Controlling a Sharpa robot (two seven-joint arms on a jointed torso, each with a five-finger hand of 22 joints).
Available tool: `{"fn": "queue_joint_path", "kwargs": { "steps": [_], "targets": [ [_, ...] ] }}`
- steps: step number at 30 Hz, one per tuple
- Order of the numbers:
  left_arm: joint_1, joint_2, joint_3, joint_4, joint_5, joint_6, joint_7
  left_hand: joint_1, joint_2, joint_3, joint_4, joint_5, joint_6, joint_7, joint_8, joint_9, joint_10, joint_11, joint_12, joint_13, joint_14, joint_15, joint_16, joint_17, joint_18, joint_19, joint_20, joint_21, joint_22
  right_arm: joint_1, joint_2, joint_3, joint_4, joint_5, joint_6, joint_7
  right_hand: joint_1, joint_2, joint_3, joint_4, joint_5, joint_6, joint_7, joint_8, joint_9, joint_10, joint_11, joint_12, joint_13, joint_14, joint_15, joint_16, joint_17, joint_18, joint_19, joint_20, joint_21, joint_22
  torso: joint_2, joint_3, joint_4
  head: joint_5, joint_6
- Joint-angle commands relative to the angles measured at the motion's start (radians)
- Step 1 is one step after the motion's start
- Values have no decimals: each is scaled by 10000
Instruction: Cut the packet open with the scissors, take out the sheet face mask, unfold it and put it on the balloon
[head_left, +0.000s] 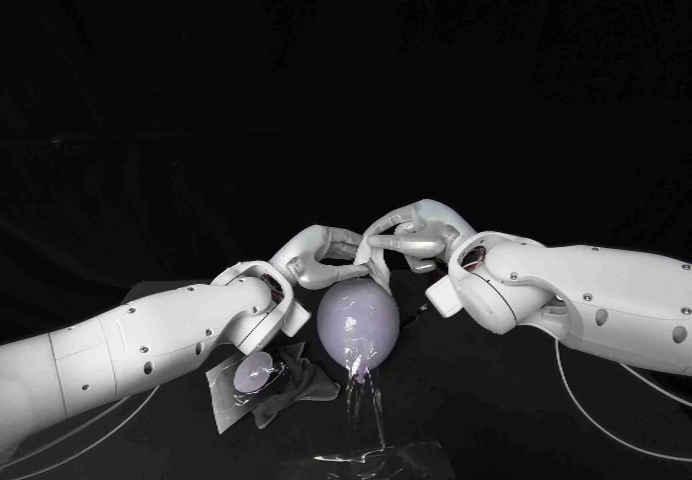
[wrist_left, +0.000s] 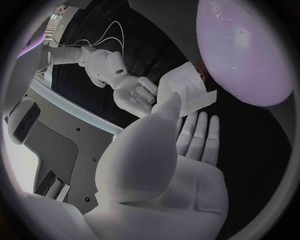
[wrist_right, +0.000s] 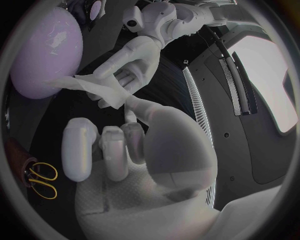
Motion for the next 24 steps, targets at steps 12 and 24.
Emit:
{"fn": "queue_joint_path", "kwargs": {
  "steps": [12,24],
  "targets": [
    [13,-90,17,143,937,-321,389,-857,-368,2314,212,20,559,732,-40,-320,544,-137,-140,-45,952,-121,-217,-157,28,318,9,-114,-7,6,35,7,-191,-89,84,53,36,102,52,5,48,54,-13,297,772,349,-32,35,1553,1062,-74,35,2635,19,179,-3,-46,1834,3,-1,4,-24,22],
    [11,-140,17,201,1759,18,710,-1808,-94,3643,919,-3,789,712,-29,-435,763,-177,-269,-42,1315,-209,-346,-250,-142,422,23,-188,-2,7,77,5,-325,-77,189,-29,23,99,65,-6,49,52,-12,305,780,350,-31,35,1555,1062,-74,35,2635,21,177,-4,-54,1832,-5,0,0,-34,34]
  ]
}}
